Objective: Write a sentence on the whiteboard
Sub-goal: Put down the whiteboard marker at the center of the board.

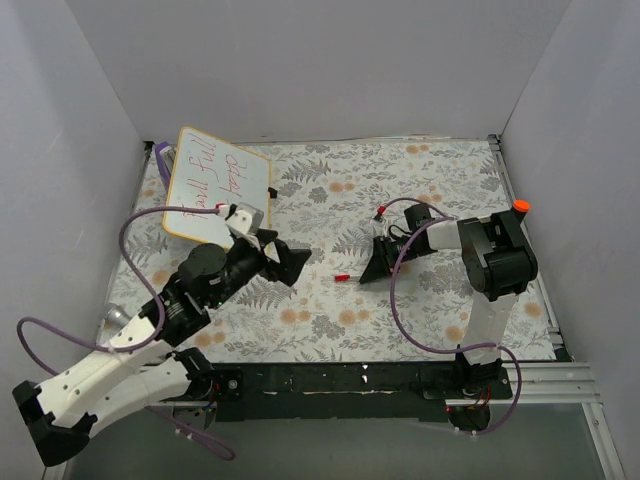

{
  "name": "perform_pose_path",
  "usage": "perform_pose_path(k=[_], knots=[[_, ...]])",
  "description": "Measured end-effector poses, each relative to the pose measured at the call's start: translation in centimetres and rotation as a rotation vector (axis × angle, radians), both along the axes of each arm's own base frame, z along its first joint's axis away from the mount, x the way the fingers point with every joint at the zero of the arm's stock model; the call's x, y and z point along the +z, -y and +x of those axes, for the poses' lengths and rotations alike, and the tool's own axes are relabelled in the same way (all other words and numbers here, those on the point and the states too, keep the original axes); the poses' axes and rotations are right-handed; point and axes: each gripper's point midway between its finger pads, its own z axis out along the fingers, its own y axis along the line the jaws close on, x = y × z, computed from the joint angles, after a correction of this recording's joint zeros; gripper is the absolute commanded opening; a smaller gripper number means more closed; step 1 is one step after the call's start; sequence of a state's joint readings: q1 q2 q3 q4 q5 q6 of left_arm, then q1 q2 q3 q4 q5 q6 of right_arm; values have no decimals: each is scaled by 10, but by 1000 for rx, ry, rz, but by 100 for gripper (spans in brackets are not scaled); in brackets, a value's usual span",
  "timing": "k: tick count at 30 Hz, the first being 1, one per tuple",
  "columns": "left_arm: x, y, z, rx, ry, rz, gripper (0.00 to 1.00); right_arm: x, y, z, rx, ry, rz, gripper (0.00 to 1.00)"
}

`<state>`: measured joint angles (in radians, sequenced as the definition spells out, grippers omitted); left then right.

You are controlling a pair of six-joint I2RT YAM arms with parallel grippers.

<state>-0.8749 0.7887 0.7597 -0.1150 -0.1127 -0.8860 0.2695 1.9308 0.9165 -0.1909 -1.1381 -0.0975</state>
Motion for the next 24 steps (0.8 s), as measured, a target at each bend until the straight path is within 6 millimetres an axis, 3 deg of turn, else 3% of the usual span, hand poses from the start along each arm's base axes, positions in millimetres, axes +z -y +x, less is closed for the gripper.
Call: perform_pose_path(k=[3, 7, 10, 13, 16, 20, 24], knots=[[2, -24, -7, 69, -41, -46, 98, -6, 5, 14, -9, 62, -81, 50], [-33, -39, -20, 96, -149, -15, 98, 3, 11, 45, -10, 205, -187, 58], [-51, -48, -29, 106, -203, 1, 98, 22, 16, 77, -5, 327, -263, 62], [-49, -57, -39, 111, -210, -40, 98, 54, 22, 110, -2, 486, -336, 62], [-38, -66, -45, 125, -202, -105, 98, 96, 32, 118, -1, 629, -384, 62], [-33, -73, -46, 167, -237, -163, 98, 170, 50, 102, -38, 879, -407, 66], [-23, -75, -43, 204, -275, -178, 98, 245, 77, 61, -155, 1147, -427, 72]])
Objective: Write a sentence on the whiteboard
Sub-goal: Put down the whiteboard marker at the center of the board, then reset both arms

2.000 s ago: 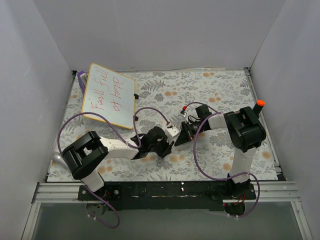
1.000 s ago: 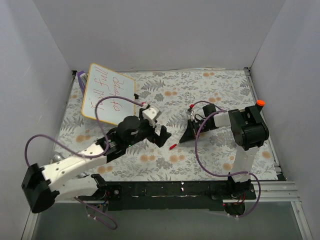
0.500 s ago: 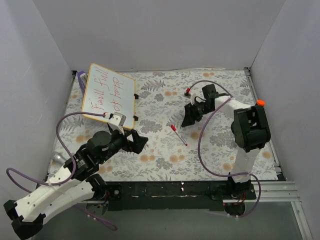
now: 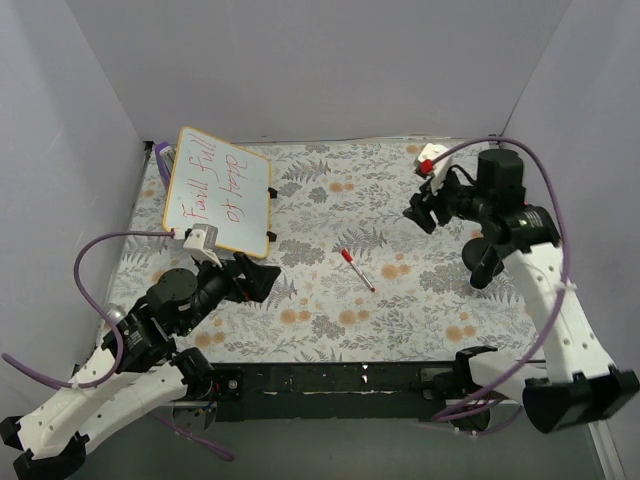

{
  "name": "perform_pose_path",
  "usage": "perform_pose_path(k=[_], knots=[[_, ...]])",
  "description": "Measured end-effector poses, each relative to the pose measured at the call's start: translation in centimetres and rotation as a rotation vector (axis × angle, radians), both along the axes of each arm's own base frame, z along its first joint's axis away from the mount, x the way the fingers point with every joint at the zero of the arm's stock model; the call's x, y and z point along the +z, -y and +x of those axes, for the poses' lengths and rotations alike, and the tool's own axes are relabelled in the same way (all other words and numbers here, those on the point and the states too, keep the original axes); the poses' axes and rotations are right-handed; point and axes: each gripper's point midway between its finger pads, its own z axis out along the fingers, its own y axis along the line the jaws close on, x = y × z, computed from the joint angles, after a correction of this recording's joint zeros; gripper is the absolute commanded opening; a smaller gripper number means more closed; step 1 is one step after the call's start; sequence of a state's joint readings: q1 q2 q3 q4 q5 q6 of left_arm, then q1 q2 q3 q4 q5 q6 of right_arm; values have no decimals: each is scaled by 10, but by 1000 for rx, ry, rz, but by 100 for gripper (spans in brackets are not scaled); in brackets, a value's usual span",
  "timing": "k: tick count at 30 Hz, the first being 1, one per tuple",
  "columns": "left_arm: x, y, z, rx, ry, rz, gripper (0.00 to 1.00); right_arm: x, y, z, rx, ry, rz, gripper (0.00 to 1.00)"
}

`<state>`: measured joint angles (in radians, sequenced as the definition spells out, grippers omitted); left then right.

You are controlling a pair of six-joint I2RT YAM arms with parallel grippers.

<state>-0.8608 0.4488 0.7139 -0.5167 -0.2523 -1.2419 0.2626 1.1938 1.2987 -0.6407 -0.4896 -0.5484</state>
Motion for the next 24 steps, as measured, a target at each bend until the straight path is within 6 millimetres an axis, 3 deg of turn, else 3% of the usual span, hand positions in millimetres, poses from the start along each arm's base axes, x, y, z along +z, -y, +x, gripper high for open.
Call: perform_pose_path(k=[2, 5, 7, 8, 10, 12, 17, 20, 24], knots=[[14, -5, 3, 29, 8, 7, 98, 33, 16, -13, -52, 100, 28, 73], [47, -16, 11, 91, 59, 25, 98, 62, 49, -21, -181, 185, 61, 78], [72, -26, 14, 126, 113, 28, 98, 72, 64, -26, -252, 204, 88, 82], [81, -31, 15, 142, 140, 31, 98, 73, 67, -29, -275, 200, 106, 89], [91, -41, 13, 164, 187, 37, 98, 70, 72, -32, -321, 186, 143, 89], [91, -53, 9, 178, 239, 44, 98, 57, 76, -37, -371, 147, 176, 90], [67, -78, -10, 184, 338, 27, 98, 31, 91, -41, -507, 83, 202, 90], [61, -85, -16, 188, 386, -16, 98, 29, 101, -42, -578, 83, 210, 90], [49, -79, -14, 165, 394, 4, 98, 32, 112, -42, -634, 97, 242, 91]])
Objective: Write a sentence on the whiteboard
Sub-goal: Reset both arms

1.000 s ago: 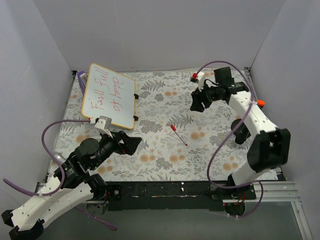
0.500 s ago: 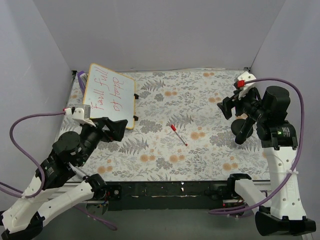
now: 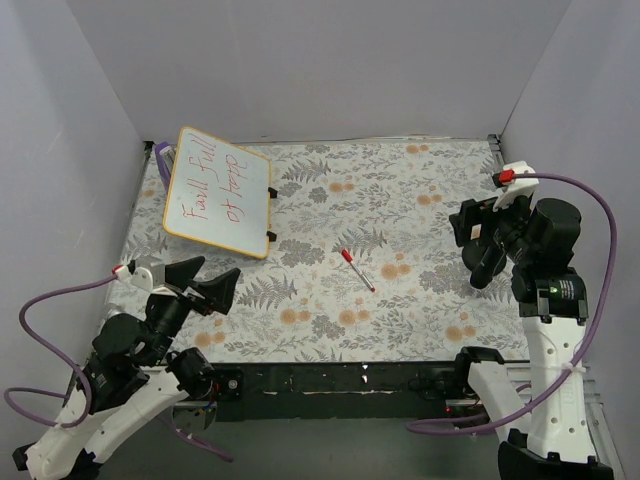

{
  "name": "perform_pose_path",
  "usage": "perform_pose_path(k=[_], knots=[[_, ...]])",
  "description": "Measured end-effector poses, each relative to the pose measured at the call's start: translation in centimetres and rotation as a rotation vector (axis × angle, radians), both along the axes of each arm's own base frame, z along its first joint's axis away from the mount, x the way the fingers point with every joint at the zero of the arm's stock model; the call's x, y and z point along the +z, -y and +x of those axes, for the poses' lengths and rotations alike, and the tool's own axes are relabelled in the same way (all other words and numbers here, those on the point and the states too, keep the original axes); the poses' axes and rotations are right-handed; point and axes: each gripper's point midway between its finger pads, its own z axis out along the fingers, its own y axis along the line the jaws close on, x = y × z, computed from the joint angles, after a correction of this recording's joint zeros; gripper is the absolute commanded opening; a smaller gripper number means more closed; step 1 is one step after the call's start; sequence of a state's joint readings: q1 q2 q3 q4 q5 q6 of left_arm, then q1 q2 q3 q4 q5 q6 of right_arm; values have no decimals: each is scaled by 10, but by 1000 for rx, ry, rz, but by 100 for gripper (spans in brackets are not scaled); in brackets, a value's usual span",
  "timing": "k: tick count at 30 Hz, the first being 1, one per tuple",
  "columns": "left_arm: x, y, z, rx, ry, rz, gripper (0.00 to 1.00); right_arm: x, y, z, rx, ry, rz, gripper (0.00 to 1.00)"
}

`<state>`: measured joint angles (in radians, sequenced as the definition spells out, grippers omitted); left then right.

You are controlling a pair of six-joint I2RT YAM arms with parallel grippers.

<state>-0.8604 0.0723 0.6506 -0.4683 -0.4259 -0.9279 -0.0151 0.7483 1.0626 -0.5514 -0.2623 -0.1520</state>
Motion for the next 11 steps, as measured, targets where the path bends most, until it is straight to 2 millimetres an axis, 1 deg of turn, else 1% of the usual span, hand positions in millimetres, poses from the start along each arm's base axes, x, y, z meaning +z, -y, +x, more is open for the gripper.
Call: perform_pose_path(k=[5, 8, 11], knots=[[-9, 6, 3, -10, -12, 28, 98, -3, 13, 2, -57, -3, 30, 91], [-9, 8, 3, -17, -13, 30, 98, -7, 16, 3, -71, -11, 42, 91], [-8, 8, 3, -21, -7, 25, 98, -5, 18, 4, -78, -4, 49, 91]])
